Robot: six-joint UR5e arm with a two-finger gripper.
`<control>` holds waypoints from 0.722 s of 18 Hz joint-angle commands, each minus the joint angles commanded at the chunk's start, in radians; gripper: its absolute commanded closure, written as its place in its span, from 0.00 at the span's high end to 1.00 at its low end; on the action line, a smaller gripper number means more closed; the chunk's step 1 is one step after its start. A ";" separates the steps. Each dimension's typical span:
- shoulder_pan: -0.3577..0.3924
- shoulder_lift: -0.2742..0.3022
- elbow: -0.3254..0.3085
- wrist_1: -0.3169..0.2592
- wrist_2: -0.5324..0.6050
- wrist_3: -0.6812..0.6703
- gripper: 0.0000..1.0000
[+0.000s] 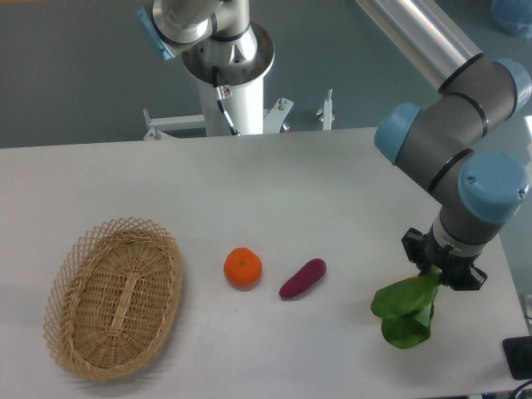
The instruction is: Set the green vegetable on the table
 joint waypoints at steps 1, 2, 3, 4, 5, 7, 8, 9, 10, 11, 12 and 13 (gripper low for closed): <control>0.002 0.002 0.000 0.000 0.000 -0.002 0.12; 0.000 0.000 0.000 0.000 0.000 -0.005 0.12; 0.000 -0.002 0.003 0.000 0.000 -0.009 0.12; 0.000 -0.002 0.005 0.000 -0.002 -0.012 0.12; 0.000 -0.002 0.006 0.000 -0.002 -0.012 0.12; -0.008 0.002 0.002 -0.002 -0.009 -0.012 0.12; -0.023 0.003 0.000 0.000 -0.009 -0.012 0.12; -0.035 0.003 -0.002 0.000 -0.009 -0.012 0.12; -0.054 0.002 -0.002 0.000 -0.008 -0.015 0.12; -0.075 0.002 -0.005 0.000 -0.009 -0.029 0.13; -0.096 0.003 -0.017 0.002 -0.009 -0.070 0.13; -0.116 0.006 -0.032 0.006 -0.009 -0.115 0.13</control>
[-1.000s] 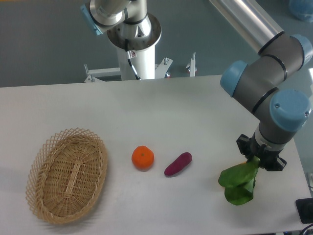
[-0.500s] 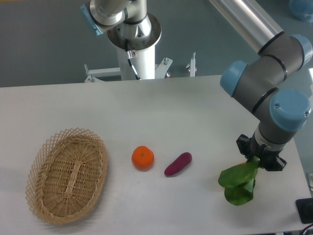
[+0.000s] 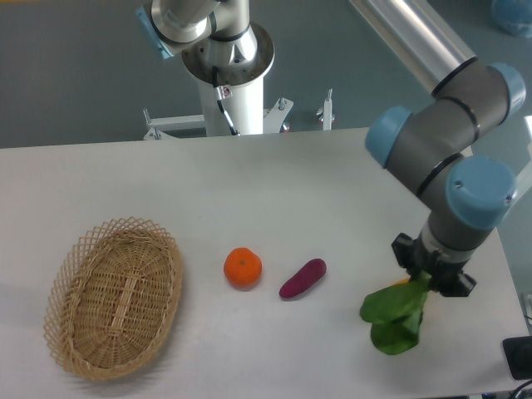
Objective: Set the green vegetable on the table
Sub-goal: 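Carry the bok choy toward the orange and lower it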
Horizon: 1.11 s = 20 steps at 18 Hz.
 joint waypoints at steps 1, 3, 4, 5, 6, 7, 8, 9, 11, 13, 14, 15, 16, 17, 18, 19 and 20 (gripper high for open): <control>-0.026 0.000 -0.012 0.027 0.002 -0.028 0.13; -0.068 0.003 -0.060 0.096 0.008 -0.057 0.13; -0.080 0.014 -0.093 0.129 0.006 -0.066 0.13; -0.091 0.021 -0.123 0.159 0.006 -0.071 0.13; -0.101 0.025 -0.143 0.181 0.003 -0.076 0.13; -0.112 0.028 -0.163 0.189 0.005 -0.076 0.14; -0.126 0.031 -0.190 0.190 0.005 -0.077 0.14; -0.138 0.031 -0.203 0.190 0.005 -0.077 0.14; -0.161 0.031 -0.226 0.195 0.008 -0.088 0.14; -0.172 0.026 -0.235 0.218 0.009 -0.096 0.14; -0.175 0.028 -0.245 0.227 0.009 -0.093 0.14; -0.175 0.031 -0.261 0.232 0.008 -0.089 0.16; -0.177 0.037 -0.275 0.233 0.008 -0.088 0.18; -0.177 0.038 -0.284 0.233 0.006 -0.089 0.21; -0.178 0.040 -0.288 0.233 0.003 -0.089 0.23; -0.186 0.041 -0.290 0.233 0.003 -0.094 0.26; -0.196 0.040 -0.292 0.233 0.003 -0.096 0.33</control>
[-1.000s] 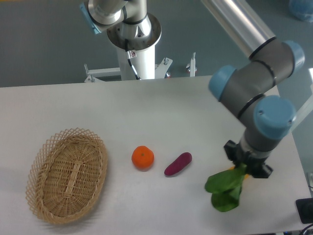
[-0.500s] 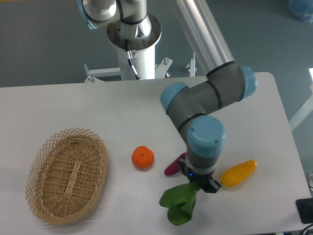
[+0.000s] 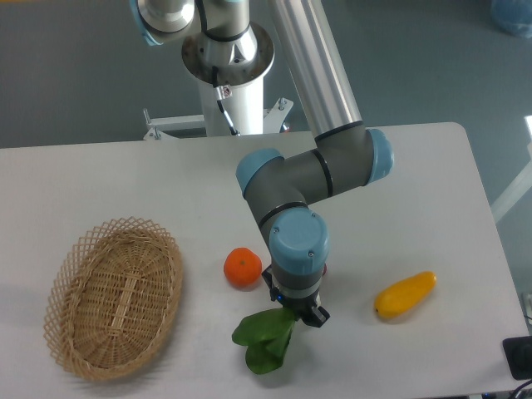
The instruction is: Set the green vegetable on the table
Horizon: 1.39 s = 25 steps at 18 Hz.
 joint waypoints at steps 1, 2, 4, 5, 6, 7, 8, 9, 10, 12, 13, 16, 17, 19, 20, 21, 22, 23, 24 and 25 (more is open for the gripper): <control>-0.005 -0.003 -0.002 0.000 -0.002 0.003 0.46; -0.006 -0.003 -0.002 0.008 0.000 0.006 0.54; -0.005 0.003 -0.002 0.021 0.003 0.012 0.84; -0.006 0.006 -0.006 0.021 0.008 0.014 0.92; -0.005 0.011 -0.015 0.023 0.008 0.015 0.98; -0.006 0.017 -0.018 0.021 0.006 0.015 1.00; -0.005 0.020 -0.020 0.021 0.006 0.017 1.00; -0.005 0.028 -0.020 0.021 0.006 0.020 1.00; -0.003 0.031 -0.018 0.020 0.008 0.023 1.00; 0.006 0.032 -0.018 0.020 0.008 0.034 1.00; 0.021 0.046 -0.017 0.018 0.008 0.034 1.00; 0.076 0.081 -0.008 0.002 0.006 0.060 1.00; 0.102 0.093 -0.002 -0.006 0.003 0.083 1.00; 0.132 0.091 0.018 -0.011 0.003 0.100 1.00; 0.142 0.084 0.031 -0.012 0.005 0.101 1.00; 0.164 0.081 0.049 -0.014 0.003 0.106 1.00; 0.181 0.072 0.072 -0.018 0.002 0.109 1.00; 0.193 0.058 0.102 -0.043 0.002 0.112 1.00; 0.205 0.048 0.139 -0.079 0.002 0.115 1.00; 0.222 0.032 0.179 -0.116 0.002 0.129 1.00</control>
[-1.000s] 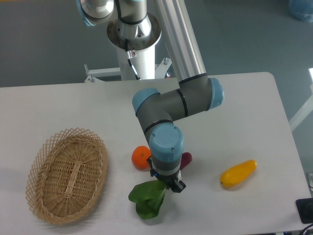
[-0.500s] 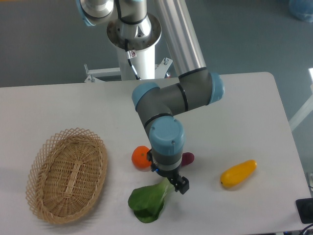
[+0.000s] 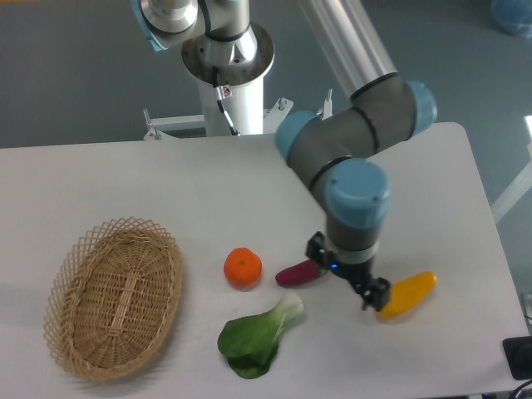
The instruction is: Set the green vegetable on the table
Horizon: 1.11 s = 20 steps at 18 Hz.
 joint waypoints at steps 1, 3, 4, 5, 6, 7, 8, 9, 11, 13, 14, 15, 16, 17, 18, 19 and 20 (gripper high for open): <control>0.012 -0.012 0.037 -0.035 -0.003 0.026 1.00; 0.037 -0.029 0.078 -0.075 -0.005 0.060 1.00; 0.049 -0.034 0.088 -0.076 -0.008 0.065 1.00; 0.058 -0.041 0.098 -0.077 -0.009 0.066 1.00; 0.063 -0.051 0.112 -0.079 -0.009 0.066 1.00; 0.065 -0.058 0.125 -0.079 -0.009 0.066 1.00; 0.072 -0.063 0.132 -0.079 -0.008 0.066 1.00; 0.078 -0.071 0.143 -0.079 -0.008 0.078 1.00; 0.098 -0.074 0.154 -0.085 -0.006 0.155 1.00; 0.118 -0.075 0.154 -0.094 -0.006 0.183 1.00; 0.121 -0.075 0.152 -0.094 -0.006 0.190 1.00; 0.121 -0.075 0.151 -0.094 -0.006 0.204 1.00; 0.121 -0.074 0.151 -0.094 -0.006 0.219 1.00; 0.120 -0.072 0.146 -0.094 -0.003 0.223 1.00; 0.118 -0.072 0.145 -0.094 0.000 0.223 1.00; 0.118 -0.072 0.143 -0.094 0.000 0.223 1.00; 0.120 -0.071 0.142 -0.094 0.000 0.224 1.00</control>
